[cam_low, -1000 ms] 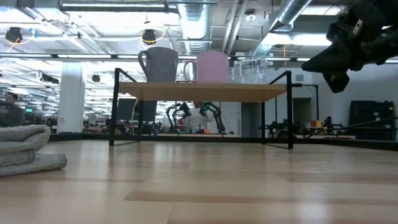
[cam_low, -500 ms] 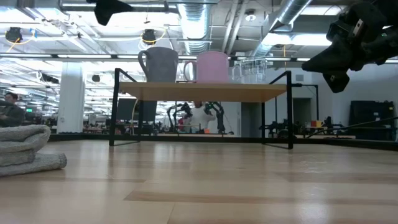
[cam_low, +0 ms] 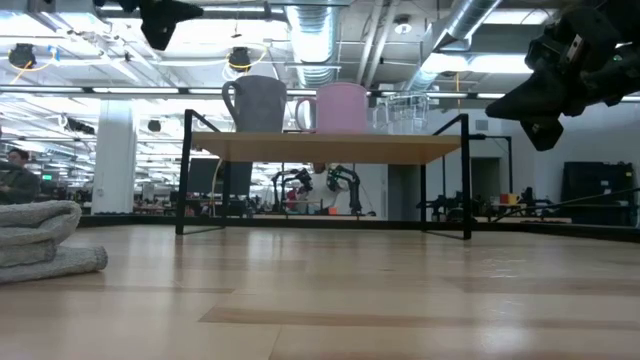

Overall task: Stack small to large cups/mugs on shelf
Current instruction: Return to Home Position

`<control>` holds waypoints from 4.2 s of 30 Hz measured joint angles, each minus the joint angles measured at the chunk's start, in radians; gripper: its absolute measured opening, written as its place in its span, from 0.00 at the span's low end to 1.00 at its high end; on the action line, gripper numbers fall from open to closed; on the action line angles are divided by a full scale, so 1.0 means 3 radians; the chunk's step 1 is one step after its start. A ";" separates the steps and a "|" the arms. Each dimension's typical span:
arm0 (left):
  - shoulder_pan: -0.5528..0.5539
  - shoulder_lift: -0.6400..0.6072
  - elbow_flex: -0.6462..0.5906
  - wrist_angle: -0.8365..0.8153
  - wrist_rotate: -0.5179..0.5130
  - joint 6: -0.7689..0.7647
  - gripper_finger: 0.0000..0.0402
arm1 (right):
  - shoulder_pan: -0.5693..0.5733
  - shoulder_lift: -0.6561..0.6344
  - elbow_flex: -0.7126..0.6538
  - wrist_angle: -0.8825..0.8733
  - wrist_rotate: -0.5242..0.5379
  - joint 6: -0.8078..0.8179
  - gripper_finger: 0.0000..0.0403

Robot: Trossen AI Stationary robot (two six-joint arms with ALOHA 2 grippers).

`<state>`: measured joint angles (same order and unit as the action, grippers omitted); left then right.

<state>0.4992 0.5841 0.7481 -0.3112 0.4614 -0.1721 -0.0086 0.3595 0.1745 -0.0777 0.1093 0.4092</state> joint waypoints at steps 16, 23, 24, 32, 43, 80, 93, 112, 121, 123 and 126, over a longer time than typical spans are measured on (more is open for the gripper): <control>-0.0060 -0.0369 -0.0741 0.0029 -0.0318 0.0095 0.31 | 0.0001 0.0000 0.0000 0.0009 0.0002 0.0005 0.05; -0.0060 -0.0771 -0.1152 0.0140 -0.0419 -0.0025 0.08 | 0.0001 0.0000 0.0000 0.0009 0.0010 0.0001 0.06; -0.0061 -0.0823 -0.1188 0.0152 -0.0426 -0.0010 0.06 | 0.0001 0.0000 0.0000 0.0009 0.0014 -0.0044 0.06; -0.0061 -0.1225 -0.1412 0.0154 -0.0670 -0.0025 0.01 | 0.0003 0.0000 0.0000 0.0009 0.0102 -0.0267 0.05; -0.0061 -0.1633 -0.1763 0.0124 -0.0774 -0.0219 0.00 | 0.0118 -0.0003 0.0000 0.0010 0.0103 -0.0402 0.04; -0.0062 -0.1885 -0.2284 0.0698 -0.1000 -0.0255 0.00 | 0.0137 -0.0116 -0.0556 0.0857 0.0152 -0.0325 0.05; -0.0065 -0.1721 -0.2271 0.0614 -0.1064 -0.0406 0.00 | 0.0137 -0.0108 -0.0556 0.0668 0.0167 -0.0318 0.07; -0.0065 -0.1706 -0.2272 0.0611 -0.1062 -0.0630 0.00 | 0.0137 -0.0109 -0.0554 0.0371 0.0161 -0.0345 0.07; -0.0065 -0.1706 -0.2273 0.0608 -0.1055 -0.0608 0.00 | 0.0137 -0.0109 -0.0554 0.0368 0.0161 -0.0343 0.07; -0.0065 -0.1706 -0.2274 0.0608 -0.1055 -0.0627 0.00 | 0.0137 -0.0109 -0.0554 0.0368 0.0161 -0.0344 0.07; -0.0065 -0.1706 -0.2276 0.0608 -0.1055 -0.0611 0.00 | 0.0137 -0.0109 -0.0554 0.0366 0.0161 -0.0345 0.07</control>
<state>0.4797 0.0723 0.0654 -0.1287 0.1448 -0.3556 0.0326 0.3267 0.0082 0.0322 0.1577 0.3058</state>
